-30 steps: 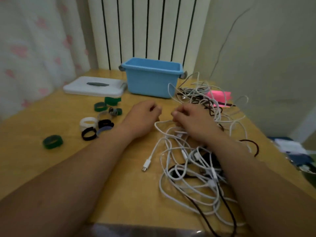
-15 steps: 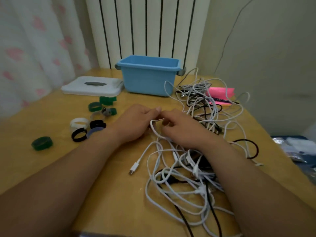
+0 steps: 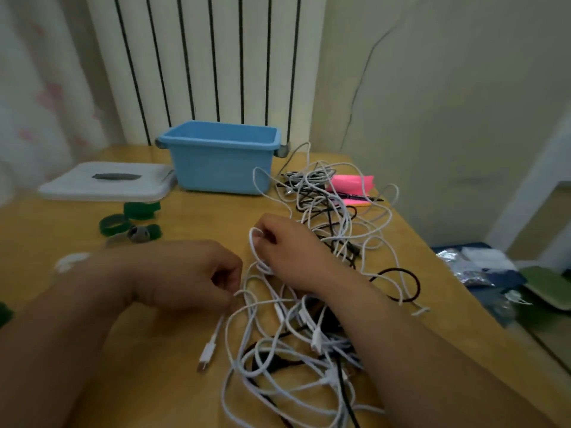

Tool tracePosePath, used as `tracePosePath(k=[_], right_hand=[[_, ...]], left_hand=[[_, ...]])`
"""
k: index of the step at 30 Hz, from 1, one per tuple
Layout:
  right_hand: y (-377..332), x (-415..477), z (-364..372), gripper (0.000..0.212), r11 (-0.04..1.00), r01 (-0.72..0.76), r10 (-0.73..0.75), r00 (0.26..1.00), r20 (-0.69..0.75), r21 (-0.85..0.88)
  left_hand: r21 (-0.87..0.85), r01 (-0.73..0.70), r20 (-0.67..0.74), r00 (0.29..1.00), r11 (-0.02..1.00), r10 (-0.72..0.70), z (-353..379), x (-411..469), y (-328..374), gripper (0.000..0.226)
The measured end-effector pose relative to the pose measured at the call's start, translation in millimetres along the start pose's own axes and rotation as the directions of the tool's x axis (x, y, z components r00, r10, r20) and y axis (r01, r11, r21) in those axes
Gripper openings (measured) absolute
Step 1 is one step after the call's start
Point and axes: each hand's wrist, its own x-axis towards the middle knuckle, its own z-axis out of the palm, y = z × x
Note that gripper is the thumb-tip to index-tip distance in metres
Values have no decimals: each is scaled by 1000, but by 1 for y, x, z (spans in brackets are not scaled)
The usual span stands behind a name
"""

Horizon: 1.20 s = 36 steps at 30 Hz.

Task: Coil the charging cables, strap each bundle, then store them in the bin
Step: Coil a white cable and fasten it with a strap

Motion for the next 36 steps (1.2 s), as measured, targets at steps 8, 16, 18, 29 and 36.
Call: tracePosePath(k=[8,16,18,29,36], right_hand=[[-12,3,-21,34,901,-183,229,971,-72,393],[-61,31,-74,23,941,-253,306,920,-246,224],[-63,33,-67,23,967,-251,250,929,-273,33],[-64,6,-23,55,980,25,28,966,-257,200],[-40,13,-34,32,980,-119,174,902,-395,159]], left_hand=[[-423,-160,-510,855,892,-89,-2,-1,5,11],[-747,-489,-663,602,451,-446,-13,3,-13,12],[-791,-444,-611,607,420,-508,-11,11,-20,12],[-639,-747,-503,584,-180,-637,-14,27,-39,24],[-584,-801,-585,529,-133,-615,-14,21,-33,10]])
